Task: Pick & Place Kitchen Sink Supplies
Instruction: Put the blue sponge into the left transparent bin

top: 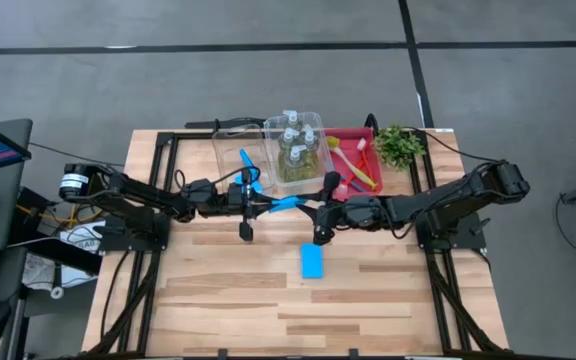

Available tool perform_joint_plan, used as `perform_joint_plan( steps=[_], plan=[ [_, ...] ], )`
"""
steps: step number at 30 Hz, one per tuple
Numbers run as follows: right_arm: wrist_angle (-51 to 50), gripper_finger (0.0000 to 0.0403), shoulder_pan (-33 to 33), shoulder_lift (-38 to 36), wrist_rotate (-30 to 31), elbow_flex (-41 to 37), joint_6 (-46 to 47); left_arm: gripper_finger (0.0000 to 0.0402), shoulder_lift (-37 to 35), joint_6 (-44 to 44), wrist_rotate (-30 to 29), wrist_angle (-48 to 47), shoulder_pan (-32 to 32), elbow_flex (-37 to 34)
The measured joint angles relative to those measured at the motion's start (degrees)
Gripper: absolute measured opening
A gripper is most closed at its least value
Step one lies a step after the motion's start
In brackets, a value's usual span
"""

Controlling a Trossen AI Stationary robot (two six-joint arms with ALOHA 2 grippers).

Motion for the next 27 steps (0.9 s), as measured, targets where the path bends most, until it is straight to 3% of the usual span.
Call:
perform_joint_plan(
  steps=[14, 22, 27],
  plan=[
    [-0.1, 0.0151, -0.1, 0.0, 0.1, 0.0, 0.0, 0.0029, 0.0, -0.1, -0.5, 0.3, 0.0, 0.0],
    [0.7, 0.0151, 0.0, 0.0, 0.3, 0.0, -6.1, 0.0029, -0.3, -0.1, -7.6, 0.1, 0.0, -1.0],
    [0.7, 0.0148, 0.0, 0.0, 0.4, 0.0, -6.4, 0.003, -5.1, 0.0, -9.2, -0.1, 0.0, -3.7]
  ],
)
